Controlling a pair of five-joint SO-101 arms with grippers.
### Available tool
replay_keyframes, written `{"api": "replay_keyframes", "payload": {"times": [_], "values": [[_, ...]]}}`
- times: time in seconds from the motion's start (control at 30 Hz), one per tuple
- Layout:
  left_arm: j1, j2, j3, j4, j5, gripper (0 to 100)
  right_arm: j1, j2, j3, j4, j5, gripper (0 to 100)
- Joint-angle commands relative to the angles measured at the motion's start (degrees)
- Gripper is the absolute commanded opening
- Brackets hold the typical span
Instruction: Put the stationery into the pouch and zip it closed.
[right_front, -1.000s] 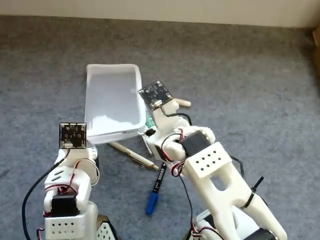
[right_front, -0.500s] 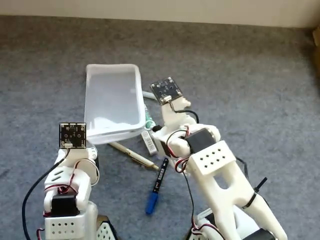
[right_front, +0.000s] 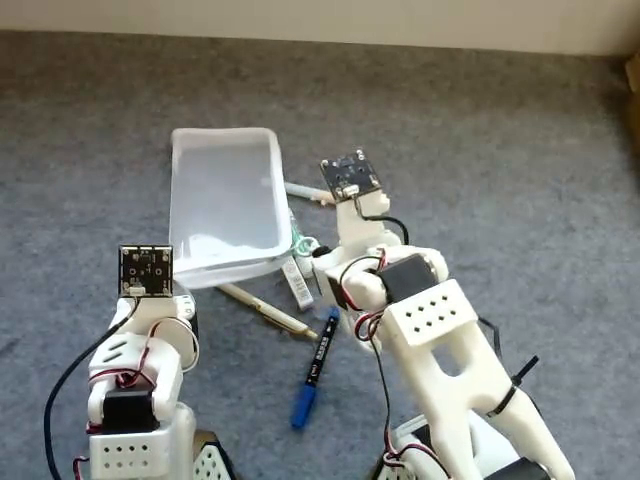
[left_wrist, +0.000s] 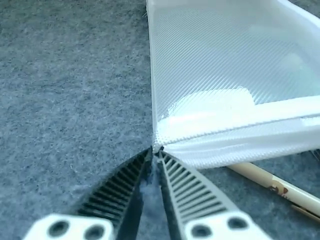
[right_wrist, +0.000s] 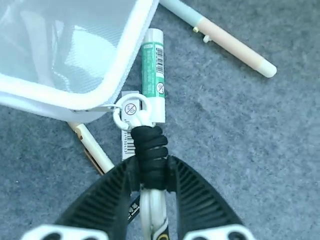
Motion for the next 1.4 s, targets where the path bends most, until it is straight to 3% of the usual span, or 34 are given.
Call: {"api": "replay_keyframes", "payload": {"times": [0.0,0.27,0.43,0.63,0.93,1.07,1.37], "values": [[-1.5,-0.8,-2.6,-1.1,-0.4,1,-1.5,-5.3,-5.1,3.1,-0.4,0.5],[-1.5,-0.8,-3.2,-0.8,-0.1,20,-5.0,-15.4,-4.4,4.6,5.2,0.5],[-1.5,-0.8,-3.2,-1.1,3.3,24,-5.0,-16.8,-2.9,4.3,5.2,0.5],[0.2,-0.8,-3.1,-2.1,3.3,24,-6.6,-17.0,-2.6,4.5,5.3,0.5],[2.0,-0.7,4.3,-17.6,1.1,24,-9.1,-17.1,-2.8,5.6,5.2,0.5],[1.9,-0.6,4.3,-18.7,0.4,23,-9.1,-17.1,-2.9,6.0,5.2,0.5],[1.9,-0.6,4.0,-18.7,-0.8,2,-8.8,-17.1,-3.0,5.8,5.2,0.5]]}}
